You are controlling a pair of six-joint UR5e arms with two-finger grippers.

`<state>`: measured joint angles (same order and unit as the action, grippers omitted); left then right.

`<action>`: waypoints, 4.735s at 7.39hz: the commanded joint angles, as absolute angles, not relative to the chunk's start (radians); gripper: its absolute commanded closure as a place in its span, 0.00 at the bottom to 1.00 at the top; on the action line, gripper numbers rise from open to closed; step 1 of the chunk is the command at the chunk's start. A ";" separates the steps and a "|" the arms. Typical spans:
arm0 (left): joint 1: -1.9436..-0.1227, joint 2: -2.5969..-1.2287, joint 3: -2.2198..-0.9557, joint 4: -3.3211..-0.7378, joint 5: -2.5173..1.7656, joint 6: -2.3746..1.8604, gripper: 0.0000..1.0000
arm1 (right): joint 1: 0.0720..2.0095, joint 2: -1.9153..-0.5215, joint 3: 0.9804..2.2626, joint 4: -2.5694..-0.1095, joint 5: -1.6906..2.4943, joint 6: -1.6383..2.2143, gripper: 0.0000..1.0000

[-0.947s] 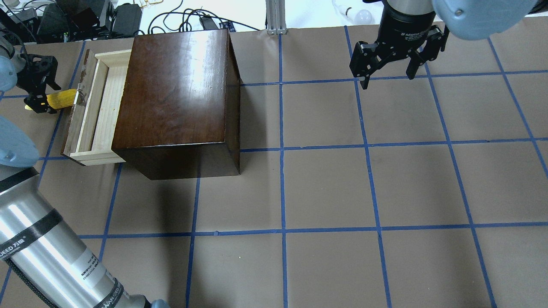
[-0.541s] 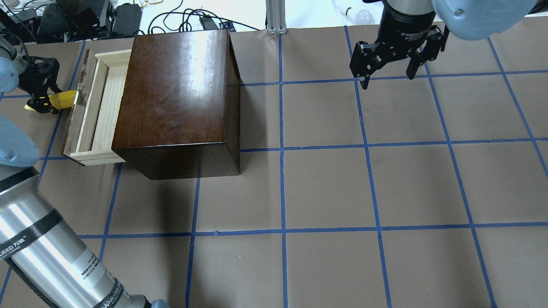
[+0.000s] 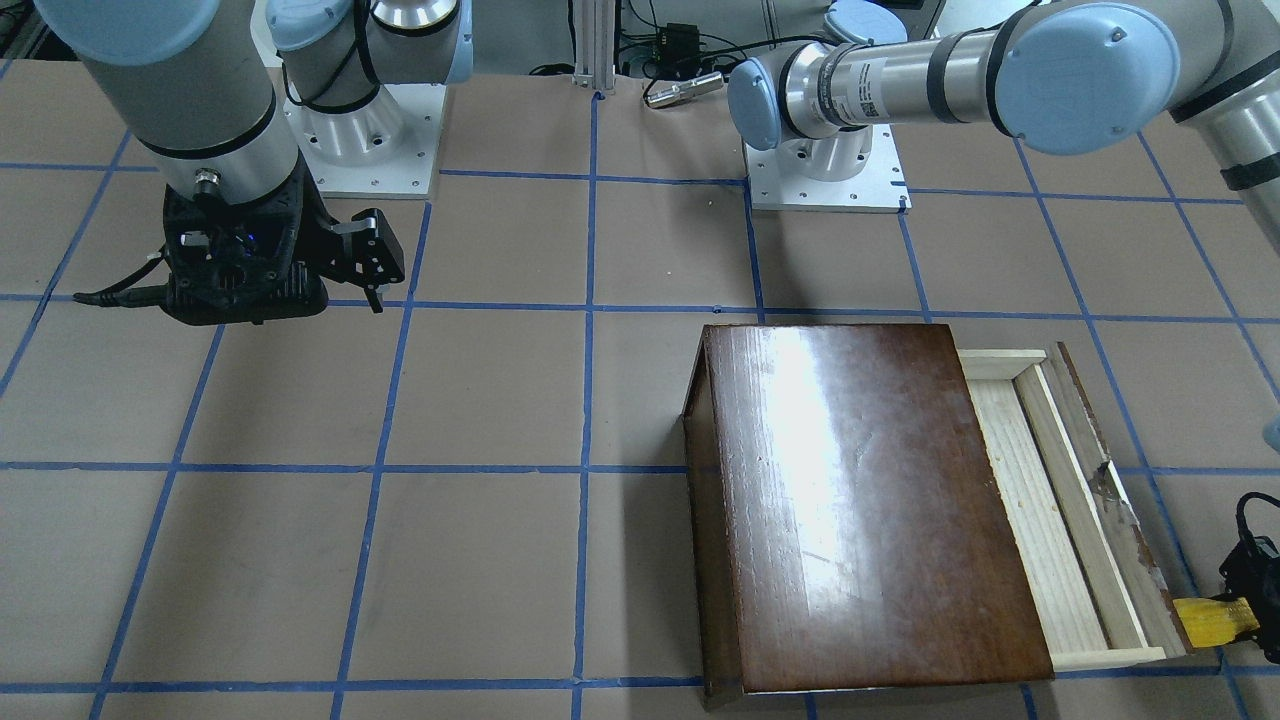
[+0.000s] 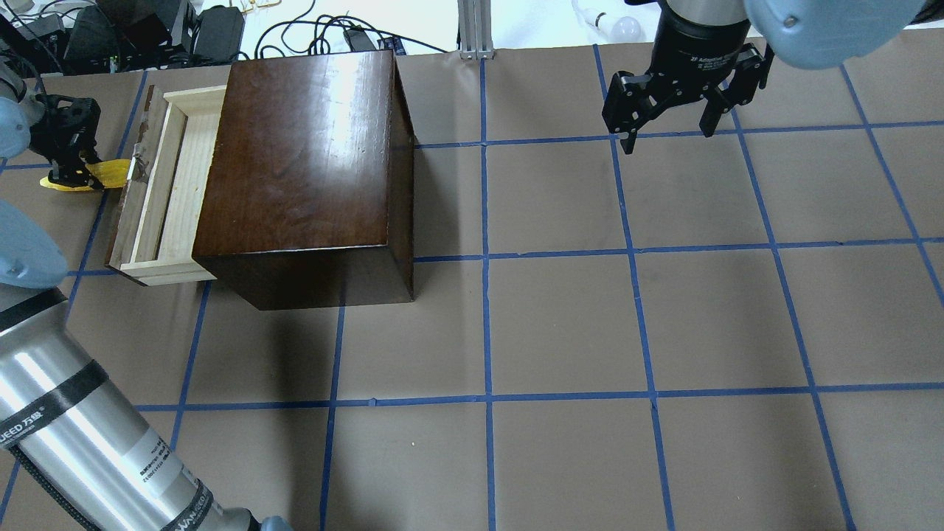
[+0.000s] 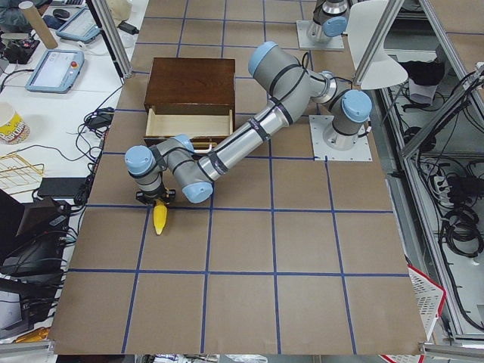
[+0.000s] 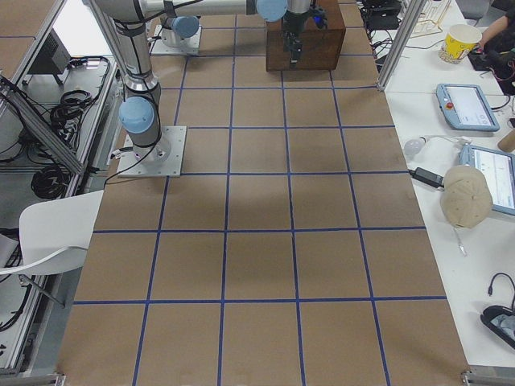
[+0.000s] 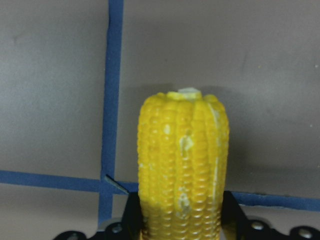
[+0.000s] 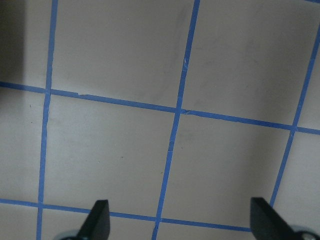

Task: Open drawer and put corn inside
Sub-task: 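Lower the left gripper and grasp the yellow corn cob, then lift the corn with the left gripper and carry it over the open drawer, then lower the corn into the drawer and open the left gripper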

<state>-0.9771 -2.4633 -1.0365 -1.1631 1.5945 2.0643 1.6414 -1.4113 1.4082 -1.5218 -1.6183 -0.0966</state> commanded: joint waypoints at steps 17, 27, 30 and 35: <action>-1.207 -1.974 -1.198 -1.641 1.563 0.154 1.00 | 1.641 -1.411 1.408 -1.522 -1.618 -0.097 0.00; -1.204 -2.010 -1.377 -1.413 1.539 0.356 1.00 | 1.641 -1.411 1.408 -1.522 -1.618 -0.097 0.00; -1.206 -2.009 -1.379 -1.416 1.513 0.339 0.88 | 1.641 -1.411 1.408 -1.522 -1.618 -0.097 0.00; -1.204 -1.977 -1.376 -1.430 1.516 0.337 0.11 | 1.641 -1.411 1.408 -1.522 -1.618 -0.097 0.00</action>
